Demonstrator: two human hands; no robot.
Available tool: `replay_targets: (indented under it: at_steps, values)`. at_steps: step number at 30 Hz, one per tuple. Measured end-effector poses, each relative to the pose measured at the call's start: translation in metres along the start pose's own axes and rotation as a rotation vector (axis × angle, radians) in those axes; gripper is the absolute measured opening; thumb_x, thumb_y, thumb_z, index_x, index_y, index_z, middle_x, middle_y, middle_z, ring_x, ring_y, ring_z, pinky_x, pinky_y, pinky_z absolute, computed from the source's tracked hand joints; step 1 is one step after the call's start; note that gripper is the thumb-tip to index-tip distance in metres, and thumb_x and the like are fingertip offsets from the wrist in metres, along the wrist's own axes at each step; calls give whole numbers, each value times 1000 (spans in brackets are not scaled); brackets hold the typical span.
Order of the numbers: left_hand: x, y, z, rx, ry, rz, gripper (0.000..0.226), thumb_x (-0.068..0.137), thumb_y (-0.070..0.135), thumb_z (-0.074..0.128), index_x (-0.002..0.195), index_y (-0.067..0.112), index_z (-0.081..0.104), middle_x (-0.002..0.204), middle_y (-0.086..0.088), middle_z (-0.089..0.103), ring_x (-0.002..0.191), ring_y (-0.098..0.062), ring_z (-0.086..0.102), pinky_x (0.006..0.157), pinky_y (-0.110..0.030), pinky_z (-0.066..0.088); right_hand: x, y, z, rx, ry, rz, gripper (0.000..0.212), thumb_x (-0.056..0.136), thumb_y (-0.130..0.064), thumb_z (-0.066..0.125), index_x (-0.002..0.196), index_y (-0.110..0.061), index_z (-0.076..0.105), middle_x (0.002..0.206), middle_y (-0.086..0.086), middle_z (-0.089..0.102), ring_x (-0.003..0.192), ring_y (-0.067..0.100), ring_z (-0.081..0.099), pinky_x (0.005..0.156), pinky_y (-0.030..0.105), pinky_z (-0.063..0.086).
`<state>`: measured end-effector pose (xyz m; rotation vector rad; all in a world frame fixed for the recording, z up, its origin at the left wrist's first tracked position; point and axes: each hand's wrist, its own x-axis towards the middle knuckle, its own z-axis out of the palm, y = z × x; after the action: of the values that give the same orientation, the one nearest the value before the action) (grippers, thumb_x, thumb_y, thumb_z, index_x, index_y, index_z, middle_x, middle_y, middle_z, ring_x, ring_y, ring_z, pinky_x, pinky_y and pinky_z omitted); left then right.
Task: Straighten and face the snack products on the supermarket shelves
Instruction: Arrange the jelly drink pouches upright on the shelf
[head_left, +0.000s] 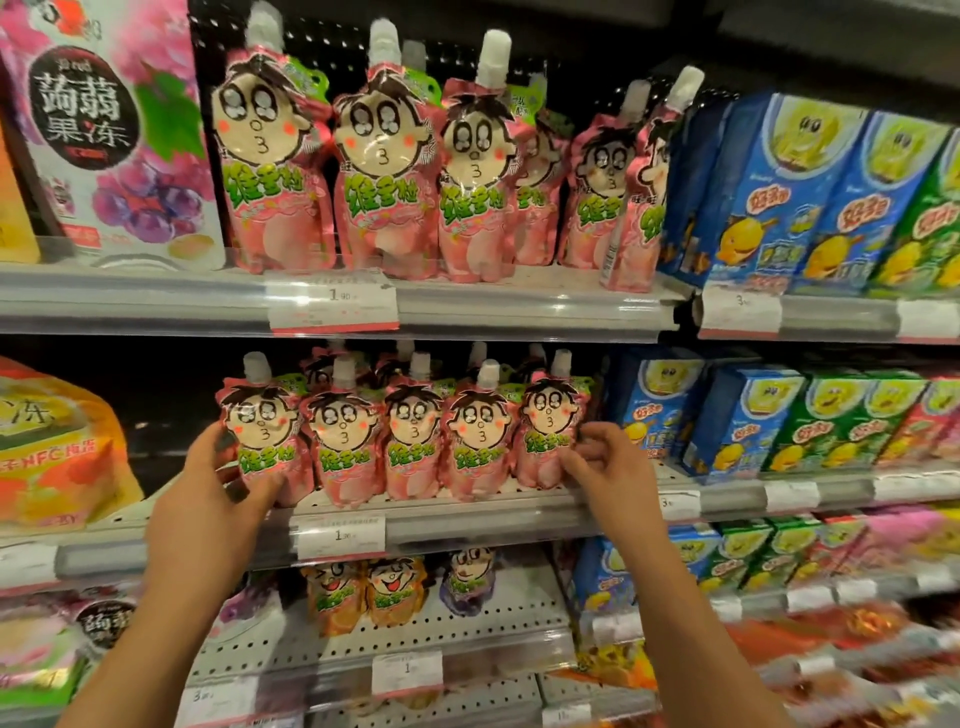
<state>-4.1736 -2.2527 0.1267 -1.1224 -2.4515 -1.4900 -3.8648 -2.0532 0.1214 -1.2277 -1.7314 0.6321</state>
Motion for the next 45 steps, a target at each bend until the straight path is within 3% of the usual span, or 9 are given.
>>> replay_targets:
  at_steps: [3,7,11,17,24,30,34,40,45]
  values:
    - [0,3,-1,18,5,-3,74,88,30,77,151,17,39,133,-9,66,108,-35,68,81,-47,52,2,6,1,-19,-49,-20,13,88,-25,77,96,-25,67,81,-8,72,76,7,70,76,44,61]
    - [-2,3,-1,34,3,-8,71,88,29,77,148,17,43,129,-8,68,105,-34,68,75,-42,49,2,3,-3,-68,-68,-55,13,90,-23,75,101,-22,68,86,-9,73,79,7,70,79,43,60]
    - [-10,5,-4,125,33,15,57,87,30,76,137,21,48,115,-8,71,95,-34,67,60,-34,44,-12,-15,-21,-177,132,-218,22,92,-25,72,113,-18,72,95,-9,75,85,5,69,77,36,60]
    - [-11,12,-30,280,132,-36,71,86,33,72,146,19,37,135,-15,60,114,-42,60,81,-59,57,-15,-70,-66,-77,409,-535,11,91,-8,69,99,-12,75,83,-5,73,72,9,68,67,25,55]
    - [-24,82,-52,245,341,648,42,90,26,55,123,4,67,119,-15,62,102,-37,61,87,-52,54,28,-121,-95,-72,565,-682,15,97,-7,62,110,-7,70,100,5,71,85,16,66,75,29,55]
    - [-1,124,-23,365,289,851,60,90,32,56,143,3,54,149,-18,49,138,-42,45,112,-61,35,75,-159,-98,-167,479,-557,32,98,-18,62,129,-13,58,114,8,70,99,26,67,85,44,55]
    - [5,121,-5,360,305,838,61,88,35,49,141,5,57,140,-14,56,134,-37,49,120,-59,27,84,-169,-98,-236,416,-465,42,100,-29,59,138,-11,51,109,11,73,96,33,67,71,32,37]
    - [8,122,-5,332,315,841,60,86,32,50,140,9,59,136,-11,60,131,-37,52,119,-58,28,91,-172,-105,-198,254,-360,59,99,-40,57,150,-17,38,117,7,72,100,29,66,77,33,42]
    - [8,122,-5,308,308,842,60,86,32,50,140,10,59,136,-10,59,132,-36,52,120,-56,26,95,-175,-108,-207,193,-335,73,94,-50,64,153,-18,33,101,0,72,102,27,65,79,33,42]
